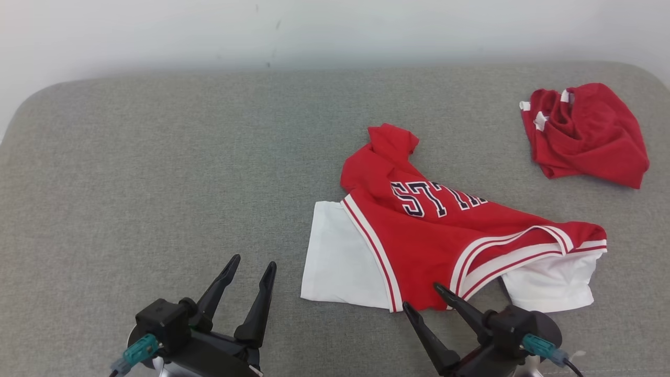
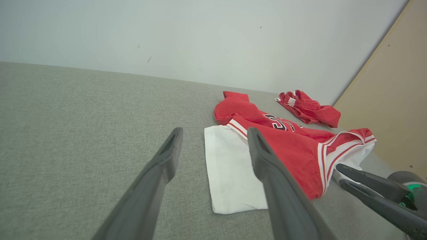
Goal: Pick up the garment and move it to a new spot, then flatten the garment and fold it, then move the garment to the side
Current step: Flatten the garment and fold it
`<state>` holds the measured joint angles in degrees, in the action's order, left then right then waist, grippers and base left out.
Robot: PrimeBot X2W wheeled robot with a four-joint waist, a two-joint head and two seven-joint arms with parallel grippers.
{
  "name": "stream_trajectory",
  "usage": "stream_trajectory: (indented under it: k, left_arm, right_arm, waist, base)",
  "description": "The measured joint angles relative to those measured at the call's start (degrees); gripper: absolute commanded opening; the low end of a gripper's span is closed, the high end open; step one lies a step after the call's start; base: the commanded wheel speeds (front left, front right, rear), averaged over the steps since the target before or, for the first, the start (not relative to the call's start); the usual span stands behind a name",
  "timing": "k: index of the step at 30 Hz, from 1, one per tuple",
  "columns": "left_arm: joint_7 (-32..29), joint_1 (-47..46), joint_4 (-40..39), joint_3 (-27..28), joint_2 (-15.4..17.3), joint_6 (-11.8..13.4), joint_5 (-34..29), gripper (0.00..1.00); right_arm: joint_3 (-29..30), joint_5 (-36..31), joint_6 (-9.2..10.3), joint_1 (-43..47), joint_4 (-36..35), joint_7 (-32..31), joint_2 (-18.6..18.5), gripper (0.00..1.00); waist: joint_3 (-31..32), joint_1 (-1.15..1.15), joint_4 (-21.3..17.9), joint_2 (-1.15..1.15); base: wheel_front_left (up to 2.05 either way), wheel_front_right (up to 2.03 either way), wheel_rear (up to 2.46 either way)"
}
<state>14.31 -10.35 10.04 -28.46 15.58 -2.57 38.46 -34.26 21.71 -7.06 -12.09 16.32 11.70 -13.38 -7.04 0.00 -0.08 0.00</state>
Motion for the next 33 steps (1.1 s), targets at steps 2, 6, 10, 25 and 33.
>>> stream_trajectory:
  k: [2,6,10,25,33]
  left_arm:
    - [0.0,0.0,0.1,0.0,-0.2,0.0,0.0,1.00]
    - [0.0,-0.1,0.5,-0.2,-0.6,-0.5,0.0,1.00]
    - [0.0,-0.1,0.6,-0.1,-0.6,-0.5,0.0,1.00]
    - [0.0,-1.2,1.6,0.2,-1.0,-1.0,-0.1,1.00]
    - [0.0,-1.2,1.8,1.1,-0.9,-1.0,-0.1,1.00]
  right_arm:
    - [-0.4,-0.1,0.00,-0.4,0.9,-0.5,0.1,1.00]
    - [-2.1,-0.2,0.00,-2.3,5.3,-2.6,0.4,1.00]
    - [-3.5,-0.6,-0.01,-3.9,8.5,-4.1,1.5,1.00]
    - [-3.3,-1.7,1.97,-9.6,20.1,-8.6,4.7,1.00]
    - [-2.6,-1.7,2.61,-12.1,23.6,-8.8,5.9,0.00]
  waist:
    - [0.0,0.00,0.2,0.00]
    - [-0.1,0.00,1.2,0.00]
    - [-0.4,0.00,2.0,0.00]
    - [-1.2,0.00,4.9,0.00]
    - [-1.4,0.00,5.5,0.00]
  base:
    - [0.00,0.00,0.00]
    - [0.00,0.00,0.00]
    - [0.00,0.00,0.00]
    - [0.00,0.00,0.00]
    - [0.00,0.00,0.00]
